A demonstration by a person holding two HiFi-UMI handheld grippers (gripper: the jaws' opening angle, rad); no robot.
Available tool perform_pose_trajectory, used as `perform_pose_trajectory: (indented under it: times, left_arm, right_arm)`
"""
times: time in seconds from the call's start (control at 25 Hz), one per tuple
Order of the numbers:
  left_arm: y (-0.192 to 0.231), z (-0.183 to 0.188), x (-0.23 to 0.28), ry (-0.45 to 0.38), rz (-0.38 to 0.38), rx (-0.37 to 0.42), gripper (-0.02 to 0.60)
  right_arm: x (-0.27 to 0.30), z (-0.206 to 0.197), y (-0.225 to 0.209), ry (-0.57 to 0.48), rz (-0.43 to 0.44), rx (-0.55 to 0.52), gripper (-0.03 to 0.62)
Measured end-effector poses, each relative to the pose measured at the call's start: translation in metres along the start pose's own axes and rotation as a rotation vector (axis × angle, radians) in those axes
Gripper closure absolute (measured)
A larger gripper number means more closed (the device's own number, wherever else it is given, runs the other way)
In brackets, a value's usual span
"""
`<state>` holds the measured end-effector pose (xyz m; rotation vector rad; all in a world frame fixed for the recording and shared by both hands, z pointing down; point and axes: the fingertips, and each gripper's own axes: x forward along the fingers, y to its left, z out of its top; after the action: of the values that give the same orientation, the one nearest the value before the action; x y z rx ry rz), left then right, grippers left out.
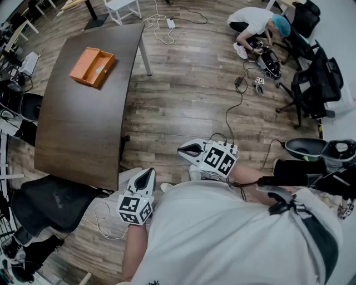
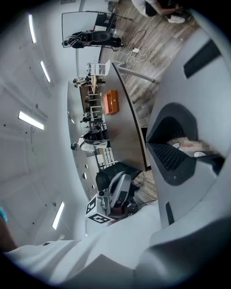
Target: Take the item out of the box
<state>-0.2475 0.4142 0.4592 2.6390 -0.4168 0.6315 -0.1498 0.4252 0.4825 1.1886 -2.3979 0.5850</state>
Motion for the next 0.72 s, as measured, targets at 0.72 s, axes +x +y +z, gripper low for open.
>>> perform_pose_trajectory:
  times: [0.72]
  left_arm:
    - [-0.038, 0.019, 0.093, 0.037, -0.056, 0.010, 0.571]
  right_arm:
    - [-0.066, -0.046, -0.067, 0.046, -0.067, 0.018, 0.592]
